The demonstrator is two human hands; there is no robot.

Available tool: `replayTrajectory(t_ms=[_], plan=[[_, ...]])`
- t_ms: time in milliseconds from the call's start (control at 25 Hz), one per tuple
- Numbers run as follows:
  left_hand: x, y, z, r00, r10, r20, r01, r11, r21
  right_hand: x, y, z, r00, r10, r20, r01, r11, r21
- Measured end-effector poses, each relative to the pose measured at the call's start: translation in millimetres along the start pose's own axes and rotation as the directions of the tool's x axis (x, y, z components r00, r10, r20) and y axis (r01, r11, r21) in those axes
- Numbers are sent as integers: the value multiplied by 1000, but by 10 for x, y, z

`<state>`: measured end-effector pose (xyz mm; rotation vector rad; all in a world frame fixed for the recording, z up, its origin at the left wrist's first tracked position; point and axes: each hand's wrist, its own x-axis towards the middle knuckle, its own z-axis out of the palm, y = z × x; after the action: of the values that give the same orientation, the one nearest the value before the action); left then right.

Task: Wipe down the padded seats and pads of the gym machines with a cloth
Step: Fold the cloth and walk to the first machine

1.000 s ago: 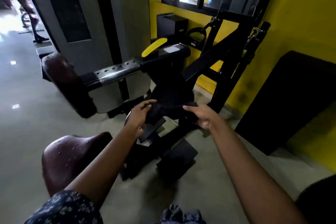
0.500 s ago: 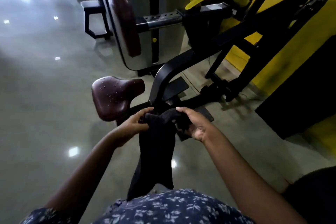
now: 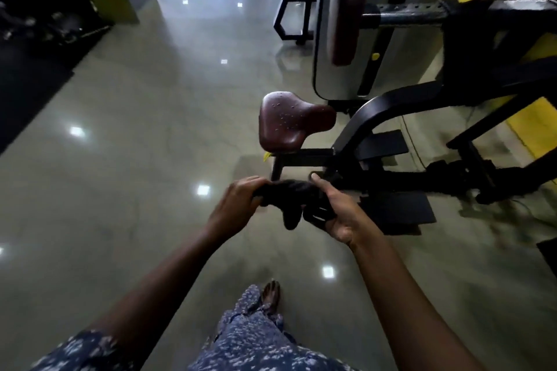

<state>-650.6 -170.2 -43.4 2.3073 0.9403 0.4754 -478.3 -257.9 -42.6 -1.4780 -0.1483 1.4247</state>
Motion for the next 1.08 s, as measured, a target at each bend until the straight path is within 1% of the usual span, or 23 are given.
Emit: replayTrajectory(t_ms=[40, 80, 120, 160, 200, 240, 280, 320, 400, 480, 520, 560, 640, 720, 760, 800, 880, 920, 960, 1000, 1040, 1080], plan=[[-55, -1, -71, 996, -72, -49, 71, 997, -26, 2, 50, 68, 1000, -11, 17, 13, 988, -154], [-94, -24, -133, 983, -157, -96, 152, 987, -53, 9, 118, 150, 999, -36, 26, 43, 942, -334], [-128, -73, -193, 965, -233, -121, 224, 971, -80, 23, 204, 249, 996, -78, 38, 86, 837, -540], [-171, -147, -250, 947, -296, -128, 282, 953, -112, 28, 299, 361, 989, -131, 62, 135, 666, -734], [-213, -208, -310, 933, -340, -117, 323, 935, -145, -7, 386, 483, 971, -219, 95, 188, 457, -869], [-246, -285, -375, 922, -377, -91, 357, 916, -185, -29, 459, 615, 938, -317, 142, 244, 309, -919], [-301, -368, -463, 913, -404, -50, 383, 894, -232, -46, 520, 787, 902, -376, 213, 328, 275, -904], [-364, -450, -568, 908, -420, 2, 403, 869, -287, -52, 555, 972, 870, -403, 286, 419, 295, -859], [-493, -607, -848, 908, -410, 83, 409, 826, -388, 65, 595, 1350, 811, -402, 425, 562, 330, -758], [-606, -862, -1187, 899, -430, 80, 421, 801, -425, 300, 639, 1735, 769, -407, 493, 623, 304, -721], [-662, -1018, -1359, 892, -447, 70, 431, 792, -433, 414, 639, 1905, 773, -414, 482, 618, 318, -718], [-718, -1189, -1515, 885, -462, 62, 440, 783, -440, 508, 614, 2060, 786, -413, 460, 604, 360, -711], [-875, -1573, -1839, 875, -483, 35, 448, 779, -439, 654, 562, 2437, 822, -373, 431, 565, 439, -699], [-1023, -1920, -2102, 885, -464, 39, 433, 790, -434, 790, 506, 2815, 836, -325, 442, 548, 491, -677], [-1076, -2063, -2214, 896, -440, 52, 422, 810, -407, 854, 472, 2999, 842, -307, 445, 540, 499, -678], [-1099, -2179, -2313, 909, -413, 58, 408, 851, -330, 911, 427, 3173, 840, -307, 448, 542, 510, -668], [-1051, -2385, -2426, 939, -333, 81, 341, 933, -117, 1012, 321, 3441, 850, -324, 414, 526, 556, -644], [-988, -2490, -2477, 946, -309, 100, 313, 949, -34, 1071, 277, 3574, 856, -332, 397, 517, 585, -625], [-915, -2575, -2532, 940, -319, 118, 319, 948, 23, 1129, 238, 3689, 860, -329, 391, 509, 614, -603], [-831, -2675, -2589, 926, -360, 113, 352, 933, 79, 1166, 209, 3796, 863, -322, 389, 502, 627, -595], [-739, -2762, -2645, 901, -423, 99, 408, 903, 136, 1187, 182, 3883, 866, -317, 386, 496, 635, -592], [-648, -2838, -2701, 866, -491, 96, 477, 868, 141, 1215, 152, 3965, 862, -324, 389, 504, 628, -593]])
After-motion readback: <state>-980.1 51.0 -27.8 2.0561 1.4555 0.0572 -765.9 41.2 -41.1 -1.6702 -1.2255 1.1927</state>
